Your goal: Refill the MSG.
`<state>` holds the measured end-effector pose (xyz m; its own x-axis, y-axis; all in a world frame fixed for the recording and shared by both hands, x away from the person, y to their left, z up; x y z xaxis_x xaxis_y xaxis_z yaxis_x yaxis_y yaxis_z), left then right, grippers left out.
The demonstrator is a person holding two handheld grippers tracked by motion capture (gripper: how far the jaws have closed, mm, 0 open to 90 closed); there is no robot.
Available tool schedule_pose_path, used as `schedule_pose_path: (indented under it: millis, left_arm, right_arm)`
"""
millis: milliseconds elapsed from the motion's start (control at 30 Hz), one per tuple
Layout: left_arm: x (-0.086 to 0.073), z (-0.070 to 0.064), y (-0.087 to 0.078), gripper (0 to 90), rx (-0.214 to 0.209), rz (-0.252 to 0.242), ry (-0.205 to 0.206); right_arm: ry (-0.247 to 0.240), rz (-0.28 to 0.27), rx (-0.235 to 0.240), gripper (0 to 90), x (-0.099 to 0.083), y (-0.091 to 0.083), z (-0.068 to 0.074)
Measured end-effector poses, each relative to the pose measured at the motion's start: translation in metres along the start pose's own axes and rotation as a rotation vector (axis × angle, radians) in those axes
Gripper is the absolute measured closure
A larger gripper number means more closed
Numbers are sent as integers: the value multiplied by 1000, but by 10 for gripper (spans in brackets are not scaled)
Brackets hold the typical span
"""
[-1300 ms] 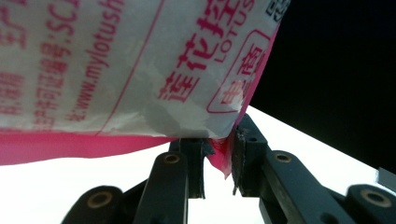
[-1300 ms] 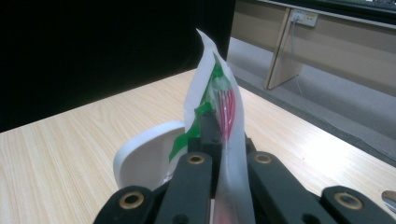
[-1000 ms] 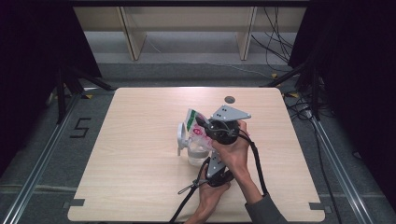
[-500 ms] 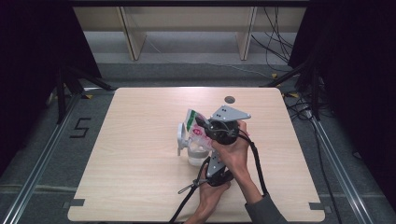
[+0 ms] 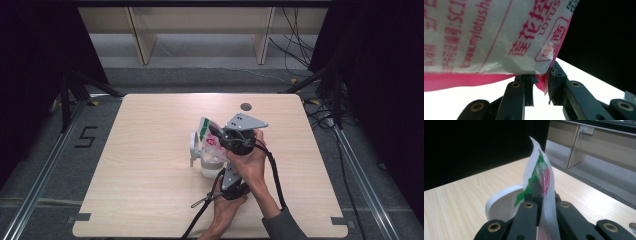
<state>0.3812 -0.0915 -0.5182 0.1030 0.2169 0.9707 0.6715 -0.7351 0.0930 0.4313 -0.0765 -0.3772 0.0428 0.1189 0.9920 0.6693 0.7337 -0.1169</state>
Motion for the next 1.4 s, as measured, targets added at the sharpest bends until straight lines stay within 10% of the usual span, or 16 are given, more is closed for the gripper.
schedule_pose_path:
  millis: [1400]
  left_arm:
    - [-2, 1, 2, 765, -8, -6, -3]
  right_arm:
    - [-10, 8, 15, 900, -3, 2, 0]
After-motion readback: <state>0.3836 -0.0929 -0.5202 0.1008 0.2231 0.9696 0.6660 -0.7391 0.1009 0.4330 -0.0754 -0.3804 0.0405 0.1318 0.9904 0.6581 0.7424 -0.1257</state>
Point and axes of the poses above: each handheld gripper's, and its own axes: y roughly forward along the jaws, x roughly out of its top, z roughly to its left, the point moved 5 cm from there along y, roughly forward along the jaws, and after that the axes turned 13 degrees about -z, right-handed, at the moved point
